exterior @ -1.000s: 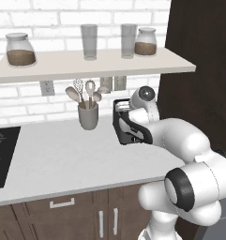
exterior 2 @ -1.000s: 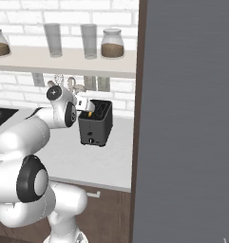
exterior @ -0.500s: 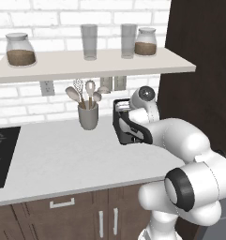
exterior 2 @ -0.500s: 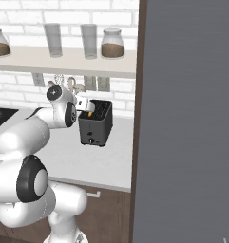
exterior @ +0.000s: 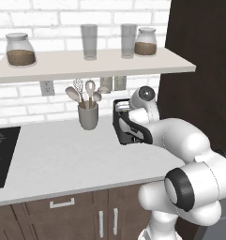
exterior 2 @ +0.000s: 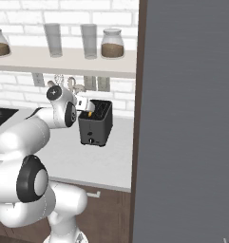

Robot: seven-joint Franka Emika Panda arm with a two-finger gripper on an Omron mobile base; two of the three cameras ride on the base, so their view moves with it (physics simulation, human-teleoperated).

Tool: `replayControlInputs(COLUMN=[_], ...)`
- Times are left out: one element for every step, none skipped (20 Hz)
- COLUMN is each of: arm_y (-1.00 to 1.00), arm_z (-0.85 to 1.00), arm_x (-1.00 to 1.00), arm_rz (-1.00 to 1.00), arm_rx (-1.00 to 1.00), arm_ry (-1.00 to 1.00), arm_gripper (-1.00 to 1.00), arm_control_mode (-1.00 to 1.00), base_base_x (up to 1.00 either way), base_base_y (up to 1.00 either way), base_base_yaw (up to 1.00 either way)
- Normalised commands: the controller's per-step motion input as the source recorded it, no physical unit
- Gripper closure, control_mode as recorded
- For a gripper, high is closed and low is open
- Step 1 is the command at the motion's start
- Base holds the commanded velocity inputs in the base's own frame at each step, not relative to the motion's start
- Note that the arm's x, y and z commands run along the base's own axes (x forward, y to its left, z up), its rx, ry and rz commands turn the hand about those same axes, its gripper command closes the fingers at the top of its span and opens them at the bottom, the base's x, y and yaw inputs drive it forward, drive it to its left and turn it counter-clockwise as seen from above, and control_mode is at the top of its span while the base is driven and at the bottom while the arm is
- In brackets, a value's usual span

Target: Start the toaster. Once the lever pops up, take the bread to the plate on the dining counter.

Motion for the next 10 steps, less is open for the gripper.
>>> replayControlInputs(arm_y=[0.00,0.00,0.00,0.00,0.00,0.00,0.00,0.00,0.00,0.00], arm_z=[0.00,0.00,0.00,0.00,0.00,0.00,0.00,0.00,0.00,0.00], arm_x=[0.00,0.00,0.00,0.00,0.00,0.00,0.00,0.00,0.00,0.00], arm_rz=[0.00,0.00,0.00,0.00,0.00,0.00,0.00,0.00,0.00,0.00], arm_rx=[0.00,0.00,0.00,0.00,0.00,0.00,0.00,0.00,0.00,0.00], arm_ry=[0.00,0.00,0.00,0.00,0.00,0.00,0.00,0.00,0.00,0.00], arm_gripper=[-1.00,-1.00,-1.00,-1.00,-1.00,-1.00,-1.00,-1.00,-1.00,-1.00], arm_control_mode=[-1.00,-1.00,-1.00,-1.00,-1.00,-1.00,-1.00,-1.00,-1.00,-1.00], base_base_x=[0.00,0.00,0.00,0.00,0.00,0.00,0.00,0.00,0.00,0.00], base_base_y=[0.00,0.00,0.00,0.00,0.00,0.00,0.00,0.00,0.00,0.00], base_base_yaw=[0.00,0.00,0.00,0.00,0.00,0.00,0.00,0.00,0.00,0.00])
